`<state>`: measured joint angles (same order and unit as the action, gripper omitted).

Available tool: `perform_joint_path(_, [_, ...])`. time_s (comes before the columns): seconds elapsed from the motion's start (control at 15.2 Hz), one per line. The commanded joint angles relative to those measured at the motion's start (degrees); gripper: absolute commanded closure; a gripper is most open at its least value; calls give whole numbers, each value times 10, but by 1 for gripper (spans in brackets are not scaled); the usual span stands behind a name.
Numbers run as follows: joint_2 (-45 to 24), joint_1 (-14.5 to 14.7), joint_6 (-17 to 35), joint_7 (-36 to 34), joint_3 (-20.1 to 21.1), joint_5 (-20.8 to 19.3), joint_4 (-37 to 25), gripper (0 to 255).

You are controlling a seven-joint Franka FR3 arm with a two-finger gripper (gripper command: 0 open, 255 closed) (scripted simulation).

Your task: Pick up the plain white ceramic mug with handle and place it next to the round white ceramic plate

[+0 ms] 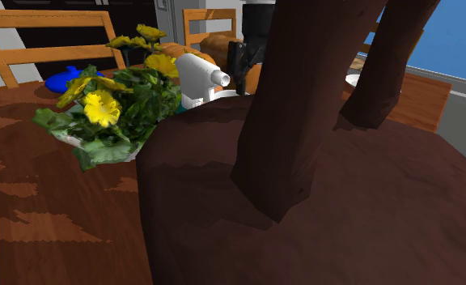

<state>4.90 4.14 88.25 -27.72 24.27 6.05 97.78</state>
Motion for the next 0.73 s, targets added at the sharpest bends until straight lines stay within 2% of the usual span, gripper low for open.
perform_joint_path(0.0, [-29, 6, 0, -21, 10, -10, -27, 0])
perform_joint_path(0.46, [-14, 7, 60, -15, 10, -3, 48, 0])
perform_joint_path(0.66, [-14, 7, 60, -15, 10, -3, 48, 0])
